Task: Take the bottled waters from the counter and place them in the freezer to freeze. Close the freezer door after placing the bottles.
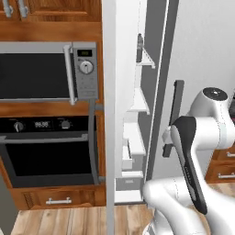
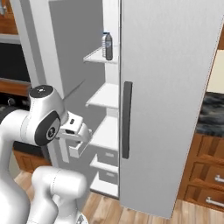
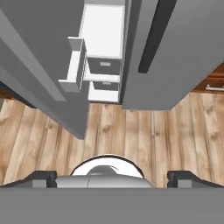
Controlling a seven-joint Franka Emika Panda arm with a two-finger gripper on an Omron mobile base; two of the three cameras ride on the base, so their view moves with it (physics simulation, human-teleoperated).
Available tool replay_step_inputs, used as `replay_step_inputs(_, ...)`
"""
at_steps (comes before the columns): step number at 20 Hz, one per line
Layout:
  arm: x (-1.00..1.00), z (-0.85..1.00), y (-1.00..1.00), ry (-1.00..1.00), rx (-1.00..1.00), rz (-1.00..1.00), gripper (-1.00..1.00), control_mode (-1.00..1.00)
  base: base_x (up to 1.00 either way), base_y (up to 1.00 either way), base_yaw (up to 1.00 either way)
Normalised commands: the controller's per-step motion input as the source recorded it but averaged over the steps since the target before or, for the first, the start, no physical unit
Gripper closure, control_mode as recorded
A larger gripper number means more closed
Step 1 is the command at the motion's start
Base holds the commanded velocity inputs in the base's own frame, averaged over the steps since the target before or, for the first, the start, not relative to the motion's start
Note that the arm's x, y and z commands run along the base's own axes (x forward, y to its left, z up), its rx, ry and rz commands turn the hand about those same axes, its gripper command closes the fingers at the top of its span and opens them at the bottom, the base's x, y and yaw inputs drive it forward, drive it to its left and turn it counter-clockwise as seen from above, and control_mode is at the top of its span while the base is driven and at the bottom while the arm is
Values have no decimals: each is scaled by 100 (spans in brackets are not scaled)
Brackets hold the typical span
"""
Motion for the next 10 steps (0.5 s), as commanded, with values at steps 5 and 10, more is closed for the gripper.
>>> replay_step_inputs(5, 0, 0, 0, 0, 0, 0, -100, 100, -24, 54, -21)
replay_step_inputs(10, 0, 0, 0, 0, 0, 0, -100, 100, -24, 58, -17)
